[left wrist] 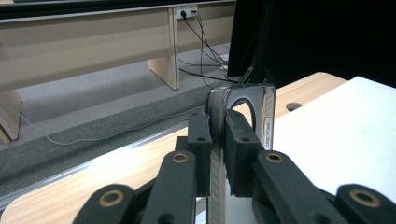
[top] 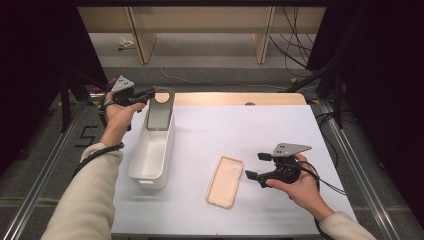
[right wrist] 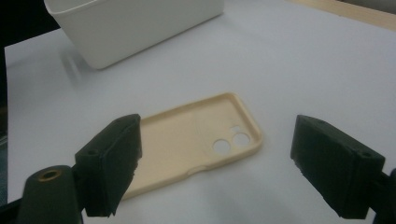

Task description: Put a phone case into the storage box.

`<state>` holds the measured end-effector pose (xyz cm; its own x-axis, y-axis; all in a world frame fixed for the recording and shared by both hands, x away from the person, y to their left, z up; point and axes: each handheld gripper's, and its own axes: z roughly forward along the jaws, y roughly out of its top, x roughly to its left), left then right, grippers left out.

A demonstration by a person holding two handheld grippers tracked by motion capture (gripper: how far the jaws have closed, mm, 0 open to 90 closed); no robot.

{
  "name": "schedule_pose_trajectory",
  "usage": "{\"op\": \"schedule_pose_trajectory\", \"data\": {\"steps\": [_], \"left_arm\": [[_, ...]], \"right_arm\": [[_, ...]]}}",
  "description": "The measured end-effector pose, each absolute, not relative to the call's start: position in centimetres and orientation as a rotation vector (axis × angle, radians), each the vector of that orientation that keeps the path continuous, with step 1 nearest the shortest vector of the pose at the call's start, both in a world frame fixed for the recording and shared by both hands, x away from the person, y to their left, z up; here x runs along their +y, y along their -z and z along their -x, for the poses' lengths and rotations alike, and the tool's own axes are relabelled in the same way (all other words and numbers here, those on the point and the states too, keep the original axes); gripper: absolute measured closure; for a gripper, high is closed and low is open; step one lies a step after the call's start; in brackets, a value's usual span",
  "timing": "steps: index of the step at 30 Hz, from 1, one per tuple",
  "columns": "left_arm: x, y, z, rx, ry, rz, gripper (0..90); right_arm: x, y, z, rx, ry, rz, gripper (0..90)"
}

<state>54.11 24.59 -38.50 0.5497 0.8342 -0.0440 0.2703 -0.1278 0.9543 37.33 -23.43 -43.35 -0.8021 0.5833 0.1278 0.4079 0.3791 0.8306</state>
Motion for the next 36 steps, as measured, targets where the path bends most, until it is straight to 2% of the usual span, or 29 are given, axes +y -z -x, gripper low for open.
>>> {"op": "schedule_pose_trajectory", "data": {"steps": [27,33,36], "left_arm": [[24.7,39.8,-54.7,1.028,-0.693,-1.797,77.2],[24.2,39.7,-55.0,1.057,-0.729,-1.835,71.3],[24.0,39.6,-55.1,1.091,-0.732,-1.849,63.9]], "right_arm": [[-23.3,43.4,-37.4,2.457,-1.392,-0.888,17.5],[-23.3,43.5,-37.3,2.459,-1.393,-0.889,17.4],[-23.4,43.5,-37.3,2.459,-1.393,-0.887,17.4]]}}
